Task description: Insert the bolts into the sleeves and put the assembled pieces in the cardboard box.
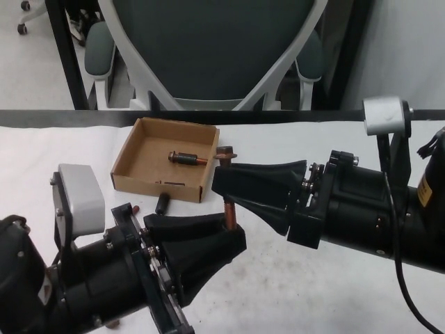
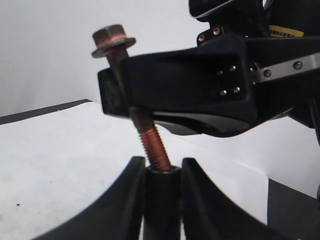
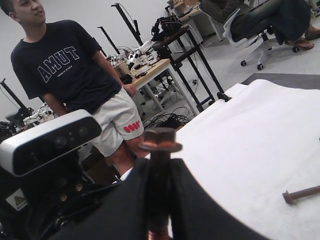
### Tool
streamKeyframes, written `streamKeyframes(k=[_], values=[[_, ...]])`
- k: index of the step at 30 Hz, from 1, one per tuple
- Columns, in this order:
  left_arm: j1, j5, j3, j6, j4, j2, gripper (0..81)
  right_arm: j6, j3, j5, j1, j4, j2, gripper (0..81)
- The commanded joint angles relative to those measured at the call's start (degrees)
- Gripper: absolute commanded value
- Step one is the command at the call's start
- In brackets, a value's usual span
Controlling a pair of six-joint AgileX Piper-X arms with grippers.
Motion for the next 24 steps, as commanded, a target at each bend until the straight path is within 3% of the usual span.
streamKeyframes(k=[1, 12, 24], values=[[-0.1, -4.6, -0.4, -0.2, -2.1, 0.0, 0.8, -0.5, -0.6, -2.4, -0.1, -0.3, 0.2, 0.2], [0.2, -11.1, -0.4, -2.0, -2.2, 0.0, 0.8, -0.5, -0.6, -4.2, -0.1, 0.1, -1.0, 0.2], [0.2, -11.3, -1.8, -2.0, -1.8, 0.0, 0.8, 0.5, -0.6, -7.9, 0.0, 0.2, -1.0, 0.2]])
